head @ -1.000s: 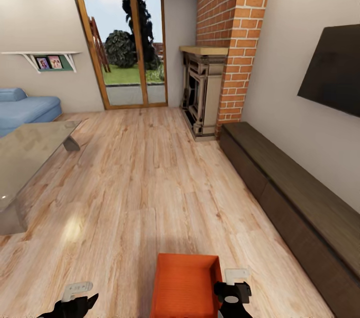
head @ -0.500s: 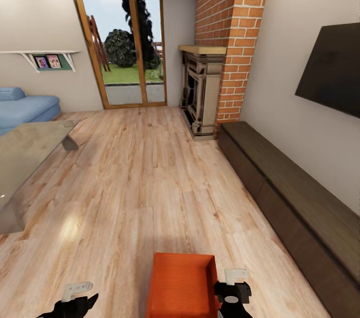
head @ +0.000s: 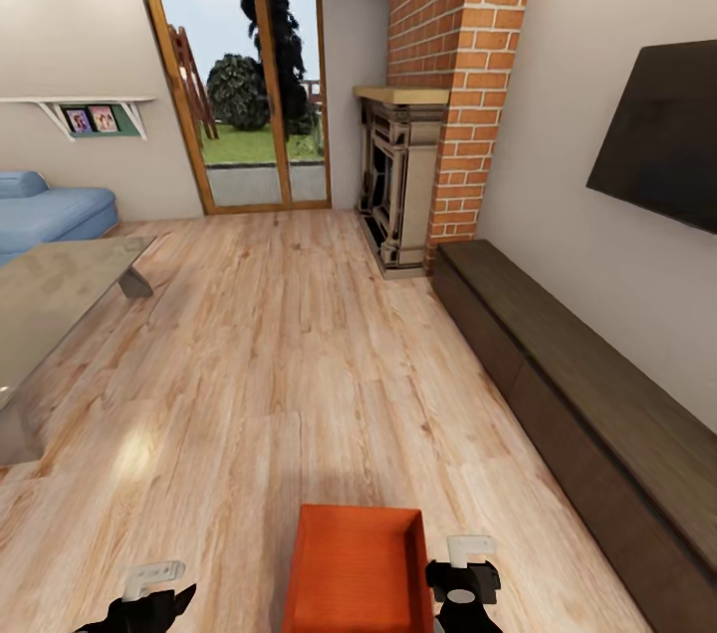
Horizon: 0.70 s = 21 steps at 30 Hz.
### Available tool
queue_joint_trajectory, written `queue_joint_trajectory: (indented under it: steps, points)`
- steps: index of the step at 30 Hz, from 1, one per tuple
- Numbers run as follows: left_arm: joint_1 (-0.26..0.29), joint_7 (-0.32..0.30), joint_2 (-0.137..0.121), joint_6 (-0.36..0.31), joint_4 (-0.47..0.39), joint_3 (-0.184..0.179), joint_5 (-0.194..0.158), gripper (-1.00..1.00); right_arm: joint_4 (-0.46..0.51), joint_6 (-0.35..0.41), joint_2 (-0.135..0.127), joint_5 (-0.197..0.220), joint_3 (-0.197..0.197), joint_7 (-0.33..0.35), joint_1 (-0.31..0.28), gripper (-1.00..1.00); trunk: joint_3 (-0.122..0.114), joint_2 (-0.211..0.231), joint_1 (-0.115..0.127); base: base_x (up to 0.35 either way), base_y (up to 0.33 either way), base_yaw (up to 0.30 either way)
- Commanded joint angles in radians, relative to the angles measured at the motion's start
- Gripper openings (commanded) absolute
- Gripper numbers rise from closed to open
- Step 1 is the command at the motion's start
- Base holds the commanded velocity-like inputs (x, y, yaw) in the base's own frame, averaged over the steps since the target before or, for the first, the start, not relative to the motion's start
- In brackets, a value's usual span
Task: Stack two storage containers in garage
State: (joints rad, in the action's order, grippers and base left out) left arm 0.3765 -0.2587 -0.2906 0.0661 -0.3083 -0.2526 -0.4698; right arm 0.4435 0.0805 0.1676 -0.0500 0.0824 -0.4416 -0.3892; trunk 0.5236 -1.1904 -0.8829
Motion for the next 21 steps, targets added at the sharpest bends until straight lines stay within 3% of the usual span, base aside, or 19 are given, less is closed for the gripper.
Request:
queue_joint_trajectory:
  steps: [1, 7, 9, 13, 15, 18, 21]
  points:
    - [0.001, -0.002, -0.001, 0.009, 0.0, -0.009, -0.007, 1.0, 0.0, 0.008, 0.0, -0.005, 0.005, -0.006, 0.0, 1.0, 0.002, -0.001, 0.0, 0.117, -0.114, 0.0]
    - [0.002, -0.006, 0.016, 0.016, -0.011, -0.015, 0.007, 1.0, 0.001, 0.008, 0.0, -0.005, 0.005, -0.006, 0.0, 1.0, 0.005, -0.001, 0.0, 0.102, -0.086, 0.0]
    - [0.003, -0.004, 0.056, 0.015, -0.013, -0.025, 0.071, 1.0, 0.001, 0.008, 0.0, -0.005, 0.005, -0.006, 0.0, 1.0, 0.005, -0.001, 0.0, 0.083, -0.03, 0.0]
    - [0.014, 0.018, 0.092, 0.01, -0.015, -0.028, 0.155, 1.0, 0.001, 0.008, 0.0, -0.005, 0.006, -0.006, 0.0, 1.0, 0.005, -0.001, 0.0, 0.064, -0.013, 0.0]
    - [0.024, 0.025, 0.103, 0.008, -0.016, -0.028, 0.173, 1.0, 0.002, 0.008, 0.0, -0.005, 0.005, -0.006, 0.0, 1.0, 0.005, -0.001, 0.0, 0.029, -0.006, 0.0]
    - [0.034, 0.03, 0.142, 0.003, -0.016, -0.03, 0.196, 1.0, 0.005, 0.008, 0.003, -0.005, 0.006, -0.006, 0.0, 1.0, 0.005, -0.001, 0.0, 0.013, -0.003, 0.0]
    - [0.039, 0.035, 0.206, -0.017, -0.017, -0.035, 0.233, 1.0, 0.006, 0.008, 0.004, -0.005, 0.006, -0.006, 0.0, 1.0, 0.005, -0.001, 0.0, 0.006, -0.001, 0.0]
